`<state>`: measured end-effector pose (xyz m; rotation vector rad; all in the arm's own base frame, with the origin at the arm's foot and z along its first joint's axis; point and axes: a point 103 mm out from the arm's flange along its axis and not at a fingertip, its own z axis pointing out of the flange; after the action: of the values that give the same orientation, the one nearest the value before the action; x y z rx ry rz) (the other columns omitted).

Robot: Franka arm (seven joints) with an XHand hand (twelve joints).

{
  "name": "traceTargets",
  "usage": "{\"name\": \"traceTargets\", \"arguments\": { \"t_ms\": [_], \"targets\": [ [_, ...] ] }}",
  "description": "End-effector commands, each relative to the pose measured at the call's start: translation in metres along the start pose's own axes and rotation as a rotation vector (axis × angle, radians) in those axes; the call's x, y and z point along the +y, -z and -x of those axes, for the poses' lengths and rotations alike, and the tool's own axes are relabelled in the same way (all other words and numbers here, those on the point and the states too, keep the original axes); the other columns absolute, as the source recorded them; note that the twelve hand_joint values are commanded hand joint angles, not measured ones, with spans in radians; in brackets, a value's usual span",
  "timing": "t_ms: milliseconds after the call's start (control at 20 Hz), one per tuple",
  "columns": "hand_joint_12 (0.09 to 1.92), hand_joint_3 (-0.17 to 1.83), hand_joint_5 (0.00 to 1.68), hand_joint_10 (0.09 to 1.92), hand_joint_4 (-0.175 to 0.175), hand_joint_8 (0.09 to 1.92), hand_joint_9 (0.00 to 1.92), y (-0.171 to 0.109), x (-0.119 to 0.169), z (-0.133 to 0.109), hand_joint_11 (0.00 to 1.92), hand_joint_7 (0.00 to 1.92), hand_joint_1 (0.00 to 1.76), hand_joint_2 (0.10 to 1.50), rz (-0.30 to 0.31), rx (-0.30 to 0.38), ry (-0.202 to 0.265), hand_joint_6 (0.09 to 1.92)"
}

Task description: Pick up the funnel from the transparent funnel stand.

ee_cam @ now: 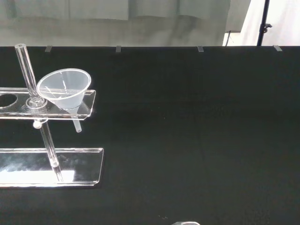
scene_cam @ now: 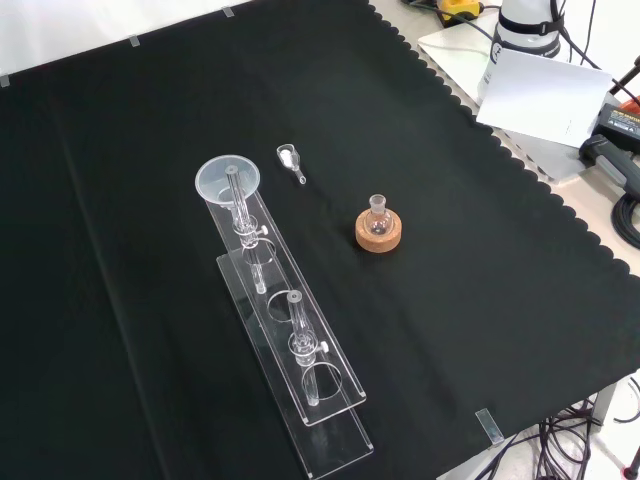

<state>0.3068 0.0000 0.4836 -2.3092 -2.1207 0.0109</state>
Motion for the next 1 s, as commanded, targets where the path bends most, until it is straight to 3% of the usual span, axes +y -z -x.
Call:
{"name": "traceTargets", "arguments": {
  "t_ms": [50,150,250,500,1000],
  "targets": [
    [0.28,0.3,0.0,0.09,0.046,0.09,0.0,0.001,0.004,-0.003,0.0,0.0,0.39,0.48,0.01,0.008,0.004,0.09],
    [0.13,0.18,0.0,0.09,0.044,0.09,0.0,0.003,0.011,-0.014,0.0,0.0,0.4,0.55,0.018,0.021,0.011,0.09],
    [0.11,0.13,0.0,0.09,0.043,0.09,0.0,0.003,0.017,-0.024,0.0,0.0,0.42,0.58,0.04,0.019,0.019,0.09],
    [0.43,0.05,0.0,0.09,0.04,0.09,0.0,0.0,0.033,-0.043,0.0,0.0,0.57,0.65,0.06,0.028,0.045,0.09],
    [0.57,0.02,0.0,0.09,0.037,0.09,0.0,-0.019,0.074,-0.09,0.0,0.0,0.56,0.64,-0.024,0.015,0.129,0.09]
  ]
}}
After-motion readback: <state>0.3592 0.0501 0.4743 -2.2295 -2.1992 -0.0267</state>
